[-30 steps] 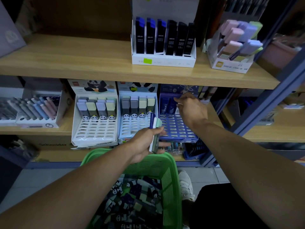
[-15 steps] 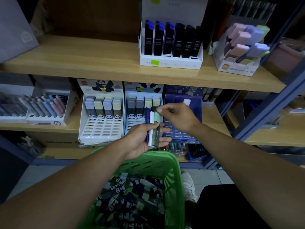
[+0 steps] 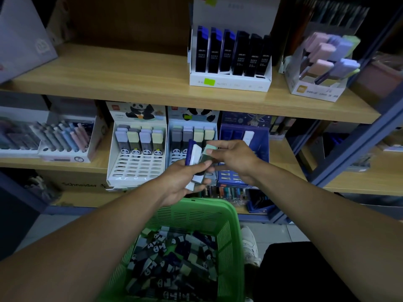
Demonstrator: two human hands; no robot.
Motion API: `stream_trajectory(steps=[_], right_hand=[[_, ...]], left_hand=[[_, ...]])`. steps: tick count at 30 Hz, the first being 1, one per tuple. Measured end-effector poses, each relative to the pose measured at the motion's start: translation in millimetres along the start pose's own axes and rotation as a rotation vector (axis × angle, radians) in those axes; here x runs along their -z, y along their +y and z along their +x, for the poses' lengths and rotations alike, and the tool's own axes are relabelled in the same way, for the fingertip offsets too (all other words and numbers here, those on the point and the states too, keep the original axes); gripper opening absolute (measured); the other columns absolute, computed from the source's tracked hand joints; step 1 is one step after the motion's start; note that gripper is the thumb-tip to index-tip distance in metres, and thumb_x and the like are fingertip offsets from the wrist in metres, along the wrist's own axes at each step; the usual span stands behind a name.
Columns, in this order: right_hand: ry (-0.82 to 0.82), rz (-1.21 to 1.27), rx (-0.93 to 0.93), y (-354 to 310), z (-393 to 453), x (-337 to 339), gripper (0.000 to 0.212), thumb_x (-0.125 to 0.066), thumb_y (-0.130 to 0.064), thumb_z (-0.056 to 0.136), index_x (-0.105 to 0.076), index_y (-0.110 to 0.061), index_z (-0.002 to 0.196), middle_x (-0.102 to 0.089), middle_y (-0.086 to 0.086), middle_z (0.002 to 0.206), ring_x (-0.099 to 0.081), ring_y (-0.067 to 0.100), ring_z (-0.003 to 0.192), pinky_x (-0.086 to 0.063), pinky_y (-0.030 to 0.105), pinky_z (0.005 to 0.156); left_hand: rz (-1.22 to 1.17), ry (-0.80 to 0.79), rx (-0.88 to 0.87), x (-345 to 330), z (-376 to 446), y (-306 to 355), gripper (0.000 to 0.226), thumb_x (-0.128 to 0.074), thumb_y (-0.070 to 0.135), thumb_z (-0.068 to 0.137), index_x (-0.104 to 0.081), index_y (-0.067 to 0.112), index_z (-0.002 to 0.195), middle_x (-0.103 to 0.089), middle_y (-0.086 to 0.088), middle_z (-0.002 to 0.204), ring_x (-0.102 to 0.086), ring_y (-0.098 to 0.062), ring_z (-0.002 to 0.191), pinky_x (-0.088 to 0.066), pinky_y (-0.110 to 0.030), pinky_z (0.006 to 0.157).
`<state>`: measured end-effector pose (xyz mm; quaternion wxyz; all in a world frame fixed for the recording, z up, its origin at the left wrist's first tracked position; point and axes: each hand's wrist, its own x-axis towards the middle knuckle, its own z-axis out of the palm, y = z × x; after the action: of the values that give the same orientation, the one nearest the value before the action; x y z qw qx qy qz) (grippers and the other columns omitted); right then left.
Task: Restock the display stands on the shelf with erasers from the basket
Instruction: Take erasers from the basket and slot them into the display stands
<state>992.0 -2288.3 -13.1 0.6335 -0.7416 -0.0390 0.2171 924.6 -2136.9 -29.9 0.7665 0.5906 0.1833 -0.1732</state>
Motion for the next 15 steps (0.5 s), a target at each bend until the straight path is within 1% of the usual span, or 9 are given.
stream_trajectory(steps=[2, 3, 5, 7, 8, 11, 13, 15], right_hand=[[0.052, -0.019, 0.041, 2.3, 3.0, 1.7, 0.035, -0.072, -0.011, 0.09, -0.066, -0.012, 0.125, -0.072, 0.01, 0.111, -0.073, 0.021, 0.09, -0.061, 0.034, 0.082], [0.083, -0.012, 0.064, 2.1, 4.0, 2.4, 0.034, -0.072, -0.01, 0.091, -0.067, -0.012, 0.124, -0.073, 0.009, 0.108, -0.073, 0.022, 0.092, -0.061, 0.034, 0.083], [0.159, 0.047, 0.116, -0.4, 6.8, 3.9, 0.028, -0.069, -0.006, 0.092, -0.066, -0.009, 0.12, -0.074, 0.009, 0.1, -0.073, 0.021, 0.086, -0.062, 0.029, 0.077], [0.243, 0.075, 0.185, -2.7, 10.9, 5.8, 0.022, -0.067, -0.005, 0.093, -0.064, -0.012, 0.113, -0.074, 0.009, 0.092, -0.073, 0.019, 0.08, -0.061, 0.027, 0.071], [0.275, 0.056, 0.221, -2.1, 13.7, 6.6, 0.019, -0.067, -0.005, 0.094, -0.063, -0.014, 0.11, -0.074, 0.008, 0.092, -0.072, 0.019, 0.081, -0.06, 0.027, 0.071], [0.331, -0.064, 0.316, 2.3, 18.1, 7.5, 0.015, -0.067, -0.008, 0.095, -0.062, -0.016, 0.107, -0.071, 0.007, 0.101, -0.071, 0.022, 0.091, -0.061, 0.028, 0.074], [0.348, -0.24, 0.409, 5.3, 18.9, 7.7, 0.013, -0.067, -0.012, 0.095, -0.064, -0.016, 0.107, -0.068, 0.002, 0.103, -0.069, 0.015, 0.087, -0.059, 0.028, 0.074], [0.329, -0.426, 0.478, 6.9, 18.5, 5.9, 0.01, -0.066, -0.016, 0.096, -0.065, -0.017, 0.107, -0.066, -0.004, 0.099, -0.065, 0.008, 0.081, -0.056, 0.027, 0.071]], left_hand=[[0.029, 0.007, 0.016, 0.4, -0.3, -0.4, 0.035, -0.069, 0.024, 0.092, -0.063, 0.01, 0.124, -0.078, -0.001, 0.101, -0.074, -0.014, 0.08, -0.051, -0.022, 0.055], [0.037, 0.014, 0.026, 0.6, -0.1, -0.8, 0.031, -0.067, 0.023, 0.094, -0.064, 0.011, 0.122, -0.078, -0.001, 0.101, -0.075, -0.015, 0.086, -0.051, -0.022, 0.056], [0.034, 0.03, 0.055, 1.3, -0.5, -1.2, 0.025, -0.061, 0.025, 0.098, -0.065, 0.013, 0.12, -0.078, 0.0, 0.102, -0.075, -0.019, 0.091, -0.051, -0.024, 0.057], [0.023, 0.046, 0.084, 3.2, -1.3, -0.9, 0.024, -0.054, 0.029, 0.102, -0.064, 0.014, 0.119, -0.078, -0.001, 0.102, -0.076, -0.021, 0.09, -0.054, -0.026, 0.058], [0.013, 0.056, 0.093, 4.5, -1.6, -0.8, 0.026, -0.052, 0.03, 0.103, -0.064, 0.013, 0.119, -0.078, -0.002, 0.103, -0.076, -0.022, 0.088, -0.056, -0.026, 0.058], [-0.029, 0.084, 0.098, 7.3, -1.4, -0.4, 0.031, -0.045, 0.03, 0.106, -0.063, 0.009, 0.121, -0.077, -0.007, 0.101, -0.076, -0.025, 0.084, -0.06, -0.029, 0.06], [-0.059, 0.102, 0.092, 8.1, -1.4, 0.1, 0.032, -0.042, 0.029, 0.107, -0.062, 0.007, 0.121, -0.077, -0.009, 0.1, -0.076, -0.026, 0.08, -0.06, -0.03, 0.059], [-0.082, 0.121, 0.085, 9.2, -1.4, 0.4, 0.035, -0.039, 0.029, 0.107, -0.06, 0.006, 0.122, -0.076, -0.011, 0.1, -0.076, -0.027, 0.078, -0.059, -0.031, 0.058]])
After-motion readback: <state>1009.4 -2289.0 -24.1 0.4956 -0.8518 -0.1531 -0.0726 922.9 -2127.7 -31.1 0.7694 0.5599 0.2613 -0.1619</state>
